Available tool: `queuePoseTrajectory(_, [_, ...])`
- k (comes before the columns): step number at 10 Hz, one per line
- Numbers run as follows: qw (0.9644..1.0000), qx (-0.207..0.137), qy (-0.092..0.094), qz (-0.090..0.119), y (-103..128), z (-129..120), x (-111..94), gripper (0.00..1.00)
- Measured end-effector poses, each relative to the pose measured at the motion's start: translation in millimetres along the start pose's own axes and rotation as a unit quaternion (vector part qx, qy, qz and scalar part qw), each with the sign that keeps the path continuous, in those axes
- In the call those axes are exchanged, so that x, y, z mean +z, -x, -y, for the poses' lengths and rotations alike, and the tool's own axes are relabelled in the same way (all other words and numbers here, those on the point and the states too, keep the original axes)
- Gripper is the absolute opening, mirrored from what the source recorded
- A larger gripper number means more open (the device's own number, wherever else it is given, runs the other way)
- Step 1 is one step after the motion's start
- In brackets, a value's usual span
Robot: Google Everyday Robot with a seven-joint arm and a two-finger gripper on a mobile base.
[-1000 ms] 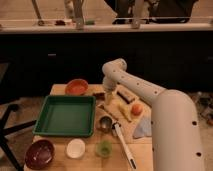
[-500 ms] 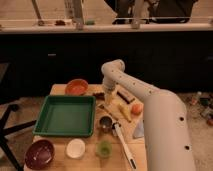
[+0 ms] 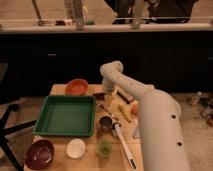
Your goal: Place grapes in tray
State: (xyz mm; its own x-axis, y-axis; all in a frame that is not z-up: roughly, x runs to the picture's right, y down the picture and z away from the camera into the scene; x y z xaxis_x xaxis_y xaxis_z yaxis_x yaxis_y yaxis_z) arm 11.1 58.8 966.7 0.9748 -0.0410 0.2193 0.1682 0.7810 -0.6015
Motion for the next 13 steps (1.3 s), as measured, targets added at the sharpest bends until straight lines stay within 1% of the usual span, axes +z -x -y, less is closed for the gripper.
queuePoseTrajectory(1, [1.0,-0.001,0.003,0.0,-1,0,2,0.8])
queuePoseTrajectory(2, [1.0,-0.001,0.005,0.002,-2,0,3,0.76])
queuePoseTrajectory(3, [1.0,-0.003,0.007,0.003,-3,0,4,0.68])
queuePoseTrajectory(4, [0.9999,-0.004,0.008,0.006,-5,0,5,0.56])
queuePoseTrajectory(5, [0.9999,-0.005,0.007,0.008,-8,-1,5,0.47])
queuePoseTrajectory(7, [0.9999,-0.003,0.006,0.013,-18,-4,2,0.25])
queuePoseTrajectory(9, [0.9998,0.001,0.002,0.02,-26,-5,-3,0.07])
queuePoseTrajectory(10, [0.9998,0.001,-0.002,0.022,-29,-5,-7,0.01])
queuePoseTrajectory(12, [0.9996,-0.007,-0.004,0.025,-28,-9,-15,0.0])
queuePoseTrajectory(13, [0.9995,-0.012,-0.011,0.029,-26,-8,-24,0.0])
